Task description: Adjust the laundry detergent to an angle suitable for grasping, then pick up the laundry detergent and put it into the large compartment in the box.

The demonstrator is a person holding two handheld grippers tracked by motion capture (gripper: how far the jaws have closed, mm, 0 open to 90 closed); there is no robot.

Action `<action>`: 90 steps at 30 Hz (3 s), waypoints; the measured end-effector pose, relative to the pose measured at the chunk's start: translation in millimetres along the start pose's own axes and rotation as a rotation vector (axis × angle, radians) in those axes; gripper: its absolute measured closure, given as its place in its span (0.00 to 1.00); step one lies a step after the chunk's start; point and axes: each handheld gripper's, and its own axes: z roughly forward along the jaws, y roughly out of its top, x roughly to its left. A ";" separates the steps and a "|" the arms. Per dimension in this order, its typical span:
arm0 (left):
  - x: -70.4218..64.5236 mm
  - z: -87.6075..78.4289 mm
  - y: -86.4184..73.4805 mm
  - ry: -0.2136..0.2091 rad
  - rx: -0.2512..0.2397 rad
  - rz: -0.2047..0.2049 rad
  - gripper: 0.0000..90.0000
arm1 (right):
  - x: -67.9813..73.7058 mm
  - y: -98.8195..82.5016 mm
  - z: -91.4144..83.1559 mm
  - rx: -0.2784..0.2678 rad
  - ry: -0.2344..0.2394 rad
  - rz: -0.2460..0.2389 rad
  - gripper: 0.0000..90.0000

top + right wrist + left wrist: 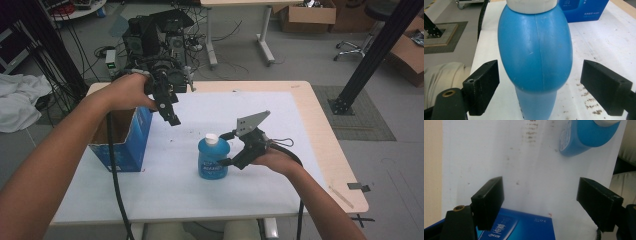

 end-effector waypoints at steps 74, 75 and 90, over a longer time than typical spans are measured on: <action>-1.7 0.6 15.0 0.003 -0.016 -0.022 0.24 | -89.3 34.3 -105.0 0.338 -0.231 0.095 0.17; -1.7 0.6 15.1 0.002 -0.016 -0.022 0.24 | -89.4 34.1 -105.5 0.339 -0.230 0.096 0.17; -10.8 -4.8 17.9 0.000 -0.040 -0.014 0.23 | -86.3 33.8 -105.4 0.339 -0.231 0.096 0.17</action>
